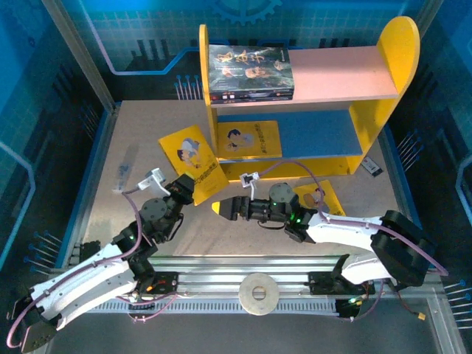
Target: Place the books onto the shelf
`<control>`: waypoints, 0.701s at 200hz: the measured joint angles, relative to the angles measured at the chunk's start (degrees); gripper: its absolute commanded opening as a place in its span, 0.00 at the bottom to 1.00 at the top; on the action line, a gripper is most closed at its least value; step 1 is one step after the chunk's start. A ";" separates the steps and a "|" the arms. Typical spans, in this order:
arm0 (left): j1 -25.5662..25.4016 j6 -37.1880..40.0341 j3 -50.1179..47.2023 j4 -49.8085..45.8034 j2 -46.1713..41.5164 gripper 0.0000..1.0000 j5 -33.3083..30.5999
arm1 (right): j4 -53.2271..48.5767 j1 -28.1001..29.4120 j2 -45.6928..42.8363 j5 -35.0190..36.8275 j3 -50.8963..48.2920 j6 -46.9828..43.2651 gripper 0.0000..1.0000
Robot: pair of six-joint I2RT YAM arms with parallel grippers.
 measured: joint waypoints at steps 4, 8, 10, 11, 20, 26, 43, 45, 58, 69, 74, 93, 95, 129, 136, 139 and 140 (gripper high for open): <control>-0.15 0.15 -0.07 0.87 0.15 0.00 0.02 | 0.79 0.00 0.33 -0.02 0.00 0.39 0.99; -0.28 0.33 -0.13 2.01 0.24 0.00 0.15 | 1.42 0.00 0.61 0.00 0.00 0.66 0.99; -0.35 0.35 -0.20 2.56 0.28 0.00 0.15 | 1.86 0.00 0.85 -0.02 0.00 0.92 0.99; -0.39 0.37 -0.20 2.73 0.31 0.00 0.15 | 1.99 0.00 0.90 0.00 0.00 1.01 0.99; -0.74 0.76 -0.22 4.63 0.33 0.00 0.20 | 3.65 0.00 1.64 0.02 -0.17 1.66 0.99; -1.03 0.96 -0.22 5.92 0.33 0.00 0.17 | 4.44 0.00 2.10 0.02 -0.26 2.03 0.99; -1.55 1.18 -0.28 8.35 0.33 0.00 0.15 | 6.27 0.00 3.48 0.00 -0.28 3.15 0.98; -1.64 1.18 -0.31 8.66 0.33 0.00 0.15 | 6.67 0.00 3.69 0.00 -0.28 3.37 0.98; -2.08 1.18 -0.44 9.84 0.33 0.00 0.13 | 8.61 0.00 5.09 -0.02 -0.26 4.31 0.97; -2.49 1.18 -0.63 10.43 0.33 0.00 0.11 | 10.67 0.00 6.60 0.02 -0.26 5.27 0.97; -2.69 1.18 -0.68 10.49 0.39 0.00 0.11 | 11.54 0.00 7.26 0.00 -0.24 5.75 0.96; -3.50 1.18 -0.96 10.99 0.55 0.00 0.02 | 15.30 0.00 10.32 -0.04 0.04 7.65 0.94; -3.58 1.18 -1.01 11.06 0.55 0.00 -0.02 | 15.72 0.00 10.69 -0.02 0.11 7.89 0.94; -4.46 1.57 -1.64 11.58 0.52 0.00 -2.32 | 23.41 0.11 15.47 -0.52 0.28 11.15 0.90; -4.74 1.62 -1.77 11.65 0.46 0.00 -2.99 | 24.70 0.20 16.15 -0.63 0.26 11.74 0.89; -4.87 1.66 -1.81 11.65 0.42 0.00 -3.23 | 25.20 0.22 16.37 -0.66 0.26 11.91 0.88; -4.92 1.66 -1.81 11.65 0.42 0.00 -3.30 | 25.31 0.22 16.44 -0.66 0.26 12.00 0.88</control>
